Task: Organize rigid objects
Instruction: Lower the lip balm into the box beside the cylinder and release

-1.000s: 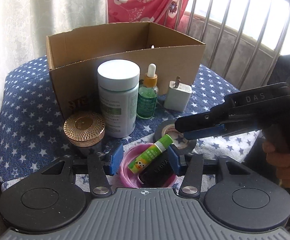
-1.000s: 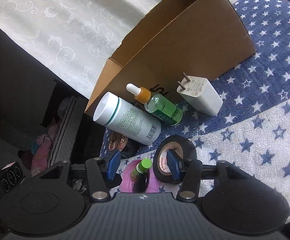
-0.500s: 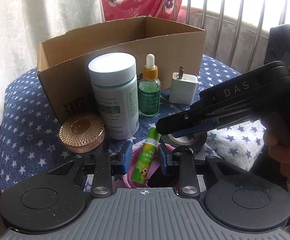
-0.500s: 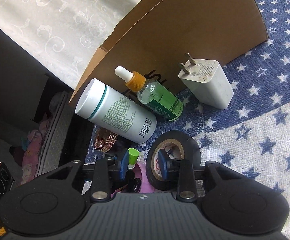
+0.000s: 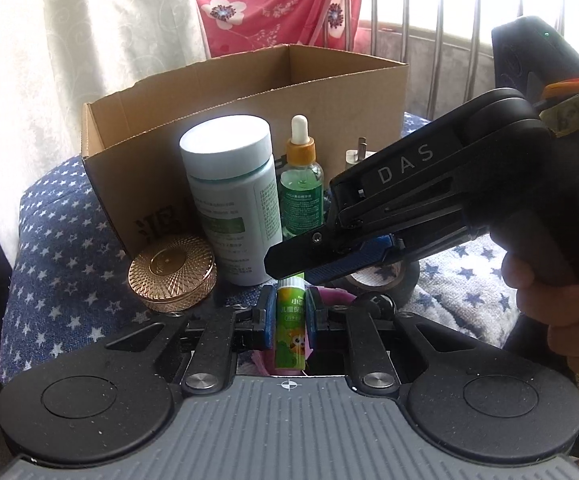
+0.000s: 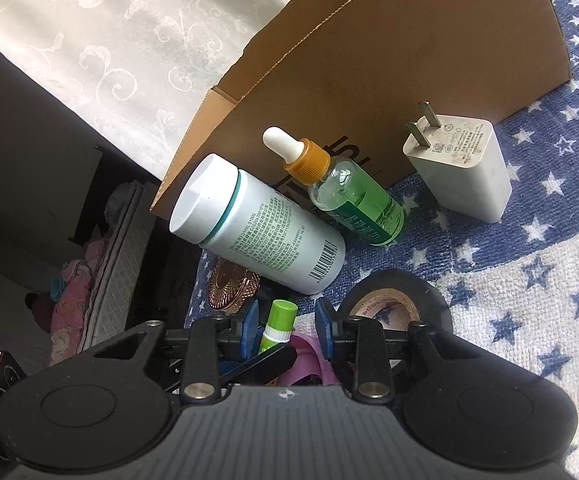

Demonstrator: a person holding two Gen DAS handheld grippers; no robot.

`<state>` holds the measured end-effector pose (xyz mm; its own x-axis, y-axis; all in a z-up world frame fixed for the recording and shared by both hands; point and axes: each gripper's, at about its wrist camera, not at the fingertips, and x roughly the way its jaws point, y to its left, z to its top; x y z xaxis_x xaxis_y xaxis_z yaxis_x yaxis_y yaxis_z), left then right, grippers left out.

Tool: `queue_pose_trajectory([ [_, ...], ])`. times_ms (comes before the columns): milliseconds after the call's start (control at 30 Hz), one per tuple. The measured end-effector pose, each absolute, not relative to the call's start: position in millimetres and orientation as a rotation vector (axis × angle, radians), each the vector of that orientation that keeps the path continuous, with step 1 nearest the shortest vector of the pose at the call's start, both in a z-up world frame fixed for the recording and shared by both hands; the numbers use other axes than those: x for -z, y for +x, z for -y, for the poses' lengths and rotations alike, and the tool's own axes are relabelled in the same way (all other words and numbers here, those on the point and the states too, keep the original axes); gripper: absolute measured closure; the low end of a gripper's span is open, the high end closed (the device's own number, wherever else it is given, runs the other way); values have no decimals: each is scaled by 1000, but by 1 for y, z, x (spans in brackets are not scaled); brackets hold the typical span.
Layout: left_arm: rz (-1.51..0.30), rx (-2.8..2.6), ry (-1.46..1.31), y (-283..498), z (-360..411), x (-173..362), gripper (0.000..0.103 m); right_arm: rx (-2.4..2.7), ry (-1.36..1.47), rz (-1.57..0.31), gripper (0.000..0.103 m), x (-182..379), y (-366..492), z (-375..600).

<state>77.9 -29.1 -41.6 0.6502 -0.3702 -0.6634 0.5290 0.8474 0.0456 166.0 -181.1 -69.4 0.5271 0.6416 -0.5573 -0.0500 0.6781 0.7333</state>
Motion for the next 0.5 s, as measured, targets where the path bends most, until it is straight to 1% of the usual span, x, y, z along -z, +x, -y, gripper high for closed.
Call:
queue_pose_trajectory([
  [67, -693, 515, 228, 78, 26, 41, 89, -467, 722, -935, 70, 70, 167, 175],
  [100, -692, 513, 221, 77, 25, 40, 89, -473, 722, -932, 72, 70, 166, 174],
  [133, -689, 514, 214, 76, 23, 38, 89, -480, 723, -931, 82, 68, 165, 172],
  [167, -680, 517, 203, 75, 21, 35, 89, -486, 722, -928, 84, 66, 163, 170],
  [367, -574, 502, 175, 61, 10, -3, 89, -528, 645, -831, 85, 28, 146, 169],
  [500, -493, 471, 149, 67, 0, -42, 89, -580, 531, -722, 85, -22, 146, 159],
])
